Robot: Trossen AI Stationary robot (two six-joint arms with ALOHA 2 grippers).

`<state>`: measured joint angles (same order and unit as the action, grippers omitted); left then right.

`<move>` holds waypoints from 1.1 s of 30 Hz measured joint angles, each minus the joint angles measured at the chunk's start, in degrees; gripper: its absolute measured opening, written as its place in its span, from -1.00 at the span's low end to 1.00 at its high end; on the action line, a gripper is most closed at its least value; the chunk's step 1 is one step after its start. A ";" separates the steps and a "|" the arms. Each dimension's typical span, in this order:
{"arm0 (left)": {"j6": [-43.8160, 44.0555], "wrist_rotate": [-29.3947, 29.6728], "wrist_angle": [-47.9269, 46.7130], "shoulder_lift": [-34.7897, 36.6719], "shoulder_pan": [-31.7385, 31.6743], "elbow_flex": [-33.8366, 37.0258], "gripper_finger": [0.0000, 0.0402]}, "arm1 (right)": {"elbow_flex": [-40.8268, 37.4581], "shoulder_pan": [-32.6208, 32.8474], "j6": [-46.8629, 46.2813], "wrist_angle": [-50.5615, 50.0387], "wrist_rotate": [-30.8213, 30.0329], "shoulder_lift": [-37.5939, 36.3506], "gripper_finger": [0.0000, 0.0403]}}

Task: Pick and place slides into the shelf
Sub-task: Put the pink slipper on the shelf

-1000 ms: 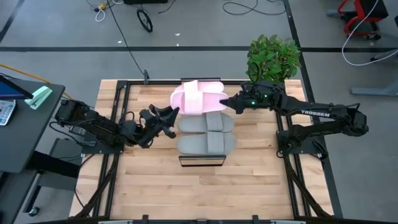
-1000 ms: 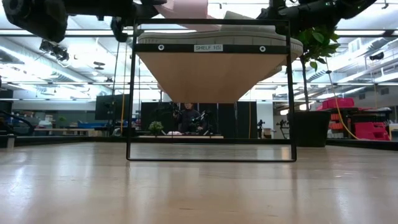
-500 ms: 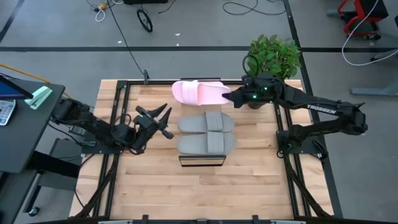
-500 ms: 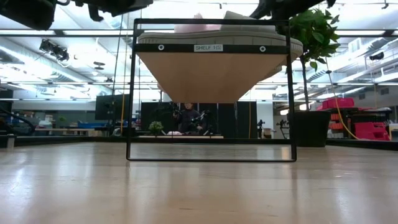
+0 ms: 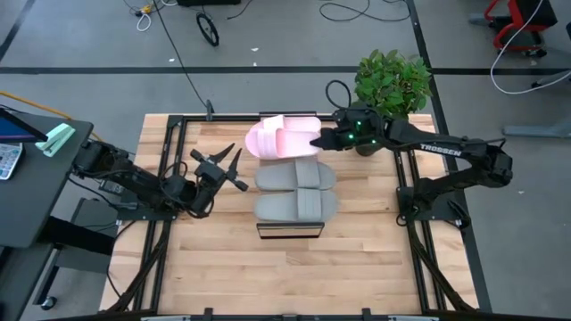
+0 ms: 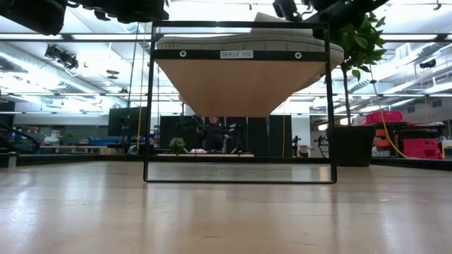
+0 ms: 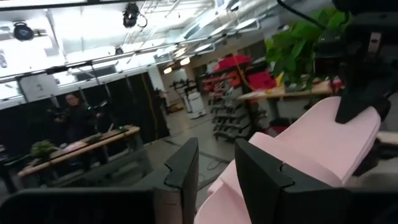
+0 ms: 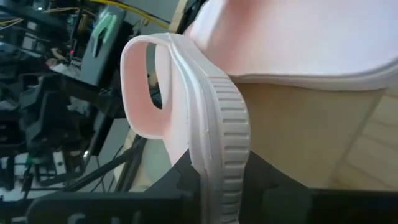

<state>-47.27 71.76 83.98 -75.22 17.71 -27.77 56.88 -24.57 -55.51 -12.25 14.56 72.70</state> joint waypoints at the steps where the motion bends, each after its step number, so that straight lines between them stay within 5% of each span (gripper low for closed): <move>1: -0.60 0.68 -0.02 -0.02 0.24 0.02 -0.46 | 0.00 -0.23 0.02 -0.04 -0.12 0.35 -0.70; 33: -5.44 1.91 -0.04 -0.04 -2.92 0.02 -0.47 | 0.04 -1.63 -1.47 1.77 1.49 0.48 -0.70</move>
<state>-52.71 73.67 83.94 -75.26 14.79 -27.75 56.93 -26.19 -56.98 -10.49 16.05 73.18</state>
